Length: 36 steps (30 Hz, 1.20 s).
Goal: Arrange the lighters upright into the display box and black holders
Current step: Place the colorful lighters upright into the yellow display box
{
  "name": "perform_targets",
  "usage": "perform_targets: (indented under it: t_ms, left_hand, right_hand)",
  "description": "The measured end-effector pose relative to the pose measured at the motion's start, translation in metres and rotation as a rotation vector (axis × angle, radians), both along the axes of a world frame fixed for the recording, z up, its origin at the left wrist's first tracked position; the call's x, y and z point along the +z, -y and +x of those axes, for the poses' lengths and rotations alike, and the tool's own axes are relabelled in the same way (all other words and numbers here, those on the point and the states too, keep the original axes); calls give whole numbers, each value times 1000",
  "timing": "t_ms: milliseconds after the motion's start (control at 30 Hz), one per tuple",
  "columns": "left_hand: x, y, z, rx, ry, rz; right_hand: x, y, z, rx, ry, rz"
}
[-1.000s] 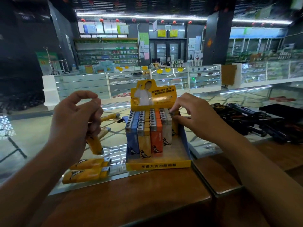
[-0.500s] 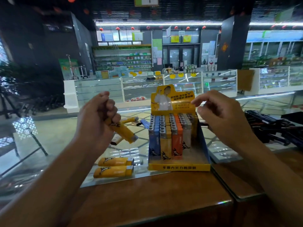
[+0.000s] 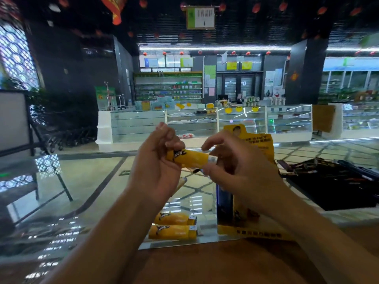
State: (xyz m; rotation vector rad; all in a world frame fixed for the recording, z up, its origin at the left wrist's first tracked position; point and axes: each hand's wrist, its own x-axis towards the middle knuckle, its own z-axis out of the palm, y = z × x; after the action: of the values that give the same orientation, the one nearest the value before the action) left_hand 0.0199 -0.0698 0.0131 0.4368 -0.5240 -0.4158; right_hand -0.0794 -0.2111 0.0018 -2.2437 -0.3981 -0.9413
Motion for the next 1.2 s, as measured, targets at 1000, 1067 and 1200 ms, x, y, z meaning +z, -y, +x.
perform_targets:
  t_ms: [1000, 1067, 1200]
  left_hand:
    - [-21, 8, -11, 514, 866, 799]
    - [-20, 9, -13, 502, 889, 782]
    - [-22, 8, -8, 486, 862, 823]
  right_hand:
    - [11, 31, 13, 39, 31, 179]
    - [12, 31, 8, 43, 22, 139]
    - [16, 43, -9, 17, 132, 228]
